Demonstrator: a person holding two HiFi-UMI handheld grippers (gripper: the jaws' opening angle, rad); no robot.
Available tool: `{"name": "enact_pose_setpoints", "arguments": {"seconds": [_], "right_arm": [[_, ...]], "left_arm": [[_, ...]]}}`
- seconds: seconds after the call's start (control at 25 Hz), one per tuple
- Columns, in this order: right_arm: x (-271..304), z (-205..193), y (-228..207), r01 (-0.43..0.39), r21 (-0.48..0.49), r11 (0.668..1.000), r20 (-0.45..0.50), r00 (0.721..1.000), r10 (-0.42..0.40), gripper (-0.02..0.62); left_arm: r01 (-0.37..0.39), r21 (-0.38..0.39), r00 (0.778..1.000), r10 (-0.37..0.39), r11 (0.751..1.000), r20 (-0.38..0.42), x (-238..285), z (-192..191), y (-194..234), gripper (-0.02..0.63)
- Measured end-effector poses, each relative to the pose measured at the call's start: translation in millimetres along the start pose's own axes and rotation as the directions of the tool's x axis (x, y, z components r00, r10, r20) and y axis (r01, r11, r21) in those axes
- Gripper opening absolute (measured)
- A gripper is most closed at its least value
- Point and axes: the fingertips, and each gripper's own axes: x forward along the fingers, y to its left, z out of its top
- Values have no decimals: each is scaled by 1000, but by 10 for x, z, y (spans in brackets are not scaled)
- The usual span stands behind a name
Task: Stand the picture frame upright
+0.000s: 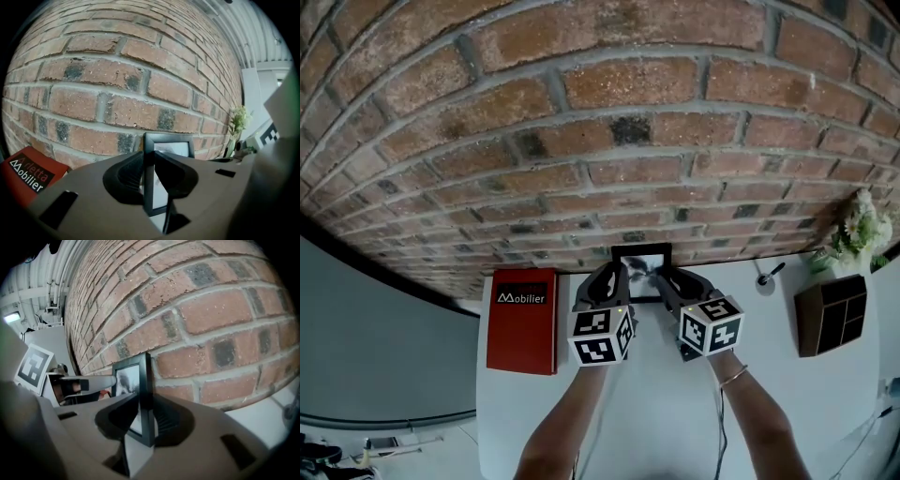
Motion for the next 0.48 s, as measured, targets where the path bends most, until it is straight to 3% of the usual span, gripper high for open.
{"name": "enact_pose_setpoints", "arguments": {"seconds": [0.48], "right_arm": [[72,1,-30,-27,-1,1000,-6,1000,27,98]], "left_arm": [[-4,4,1000,4,1000,0,18,8,0,61]]}}
